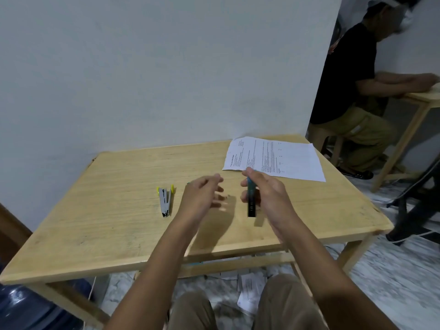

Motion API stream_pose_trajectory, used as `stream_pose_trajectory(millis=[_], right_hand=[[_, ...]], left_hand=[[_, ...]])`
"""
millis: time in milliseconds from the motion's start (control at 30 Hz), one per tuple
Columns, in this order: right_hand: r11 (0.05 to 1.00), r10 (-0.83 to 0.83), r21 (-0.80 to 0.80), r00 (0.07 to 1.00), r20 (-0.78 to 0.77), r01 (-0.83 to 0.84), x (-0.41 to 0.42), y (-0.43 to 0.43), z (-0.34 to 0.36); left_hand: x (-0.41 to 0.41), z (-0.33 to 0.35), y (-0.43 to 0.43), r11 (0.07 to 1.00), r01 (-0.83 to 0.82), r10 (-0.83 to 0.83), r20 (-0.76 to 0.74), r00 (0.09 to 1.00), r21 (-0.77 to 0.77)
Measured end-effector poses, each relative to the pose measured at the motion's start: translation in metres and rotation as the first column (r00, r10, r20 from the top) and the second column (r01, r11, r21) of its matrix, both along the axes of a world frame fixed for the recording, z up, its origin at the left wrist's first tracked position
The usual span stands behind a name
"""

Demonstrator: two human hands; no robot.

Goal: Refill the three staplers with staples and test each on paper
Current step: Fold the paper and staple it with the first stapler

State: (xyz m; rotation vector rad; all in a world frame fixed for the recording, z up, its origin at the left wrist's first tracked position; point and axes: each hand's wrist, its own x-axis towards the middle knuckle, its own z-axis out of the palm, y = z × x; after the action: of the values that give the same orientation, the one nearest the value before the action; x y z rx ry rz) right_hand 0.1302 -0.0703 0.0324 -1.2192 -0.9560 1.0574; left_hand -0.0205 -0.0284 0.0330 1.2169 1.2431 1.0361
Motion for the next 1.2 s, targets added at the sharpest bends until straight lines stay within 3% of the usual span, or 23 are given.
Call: stream_pose_trajectory(millis=[100, 200, 333, 467, 700, 967, 1067, 1200], right_hand=[[0.997, -0.034, -0.069, 0.999, 0.022, 0.036, 0.028, 0.003, 0.007], [0.989, -0.072, -0.129, 0.996, 0.05, 0.078, 0.052, 0.007, 0.011], [0.977, -0.12, -0.165, 0.986, 0.111, 0.138, 0.085, 0.016, 0.01], [0.971, -0.144, -0.174, 0.982, 0.119, 0.164, 0.099, 0.016, 0.006], [0.974, -0.16, -0.158, 0.986, 0.047, 0.165, 0.098, 0.004, -0.004], [0.964, -0.174, -0.199, 0.984, 0.02, 0.175, 0.104, 0.037, -0.015], [0.95, -0.194, -0.217, 0.969, 0.152, 0.224, 0.111, 0.04, -0.018], [0.918, -0.287, -0.156, 0.883, 0.372, 0.364, 0.131, 0.048, -0.022]], left_hand=[[0.029, 0.004, 0.04, 0.996, -0.063, 0.072, -0.133, 0.988, 0.07], [0.055, -0.005, 0.084, 0.998, -0.025, 0.044, -0.345, 0.938, 0.058], [0.087, -0.027, 0.124, 0.999, -0.046, 0.016, -0.664, 0.748, -0.028], [0.096, -0.031, 0.134, 0.99, -0.139, 0.089, -0.758, 0.646, -0.003], [0.094, -0.031, 0.136, 0.986, -0.151, 0.044, -0.773, 0.633, -0.068], [0.105, -0.029, 0.166, 0.989, -0.108, 0.011, -0.675, 0.738, -0.102], [0.094, -0.026, 0.165, 0.999, -0.034, 0.013, -0.457, 0.889, -0.037], [0.071, -0.001, 0.149, 0.991, 0.083, -0.052, -0.266, 0.962, 0.107]])
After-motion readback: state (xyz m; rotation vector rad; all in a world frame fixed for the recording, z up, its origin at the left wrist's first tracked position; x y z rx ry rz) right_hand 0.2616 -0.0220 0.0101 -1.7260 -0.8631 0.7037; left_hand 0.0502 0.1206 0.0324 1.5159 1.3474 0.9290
